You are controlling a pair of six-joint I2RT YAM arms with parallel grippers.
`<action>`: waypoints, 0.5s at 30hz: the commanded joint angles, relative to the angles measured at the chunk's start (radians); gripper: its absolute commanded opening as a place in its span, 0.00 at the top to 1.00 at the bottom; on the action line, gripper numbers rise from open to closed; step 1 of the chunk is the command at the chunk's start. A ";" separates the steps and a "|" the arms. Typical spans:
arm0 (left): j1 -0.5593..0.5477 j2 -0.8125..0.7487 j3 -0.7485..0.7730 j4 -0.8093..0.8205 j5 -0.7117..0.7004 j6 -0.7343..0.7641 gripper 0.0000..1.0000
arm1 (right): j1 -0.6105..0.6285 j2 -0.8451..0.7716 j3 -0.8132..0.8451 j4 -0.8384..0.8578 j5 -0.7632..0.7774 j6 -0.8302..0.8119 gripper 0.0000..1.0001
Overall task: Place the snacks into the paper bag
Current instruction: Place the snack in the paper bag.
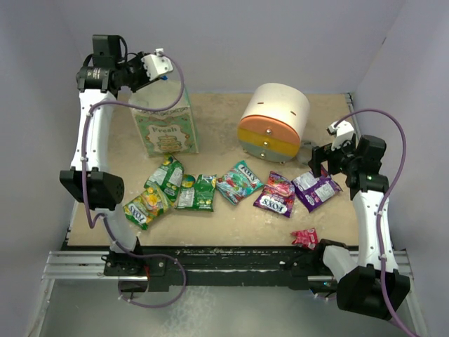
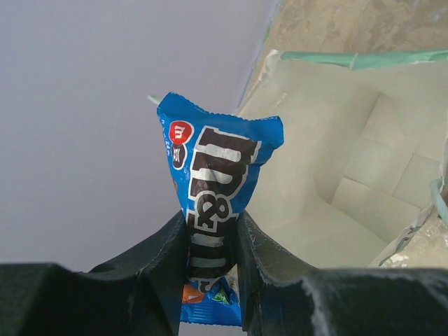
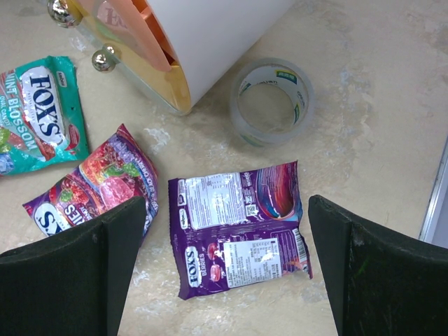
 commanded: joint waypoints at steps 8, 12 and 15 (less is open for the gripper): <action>0.016 0.086 0.078 -0.121 0.169 0.068 0.65 | -0.001 -0.022 -0.001 0.023 0.000 -0.014 0.00; 0.016 0.121 0.078 -0.138 0.175 0.081 0.65 | 0.000 -0.026 -0.003 0.025 0.002 -0.014 0.00; 0.017 0.141 0.075 -0.161 0.190 0.095 0.65 | 0.000 -0.021 -0.001 0.024 0.002 -0.014 0.00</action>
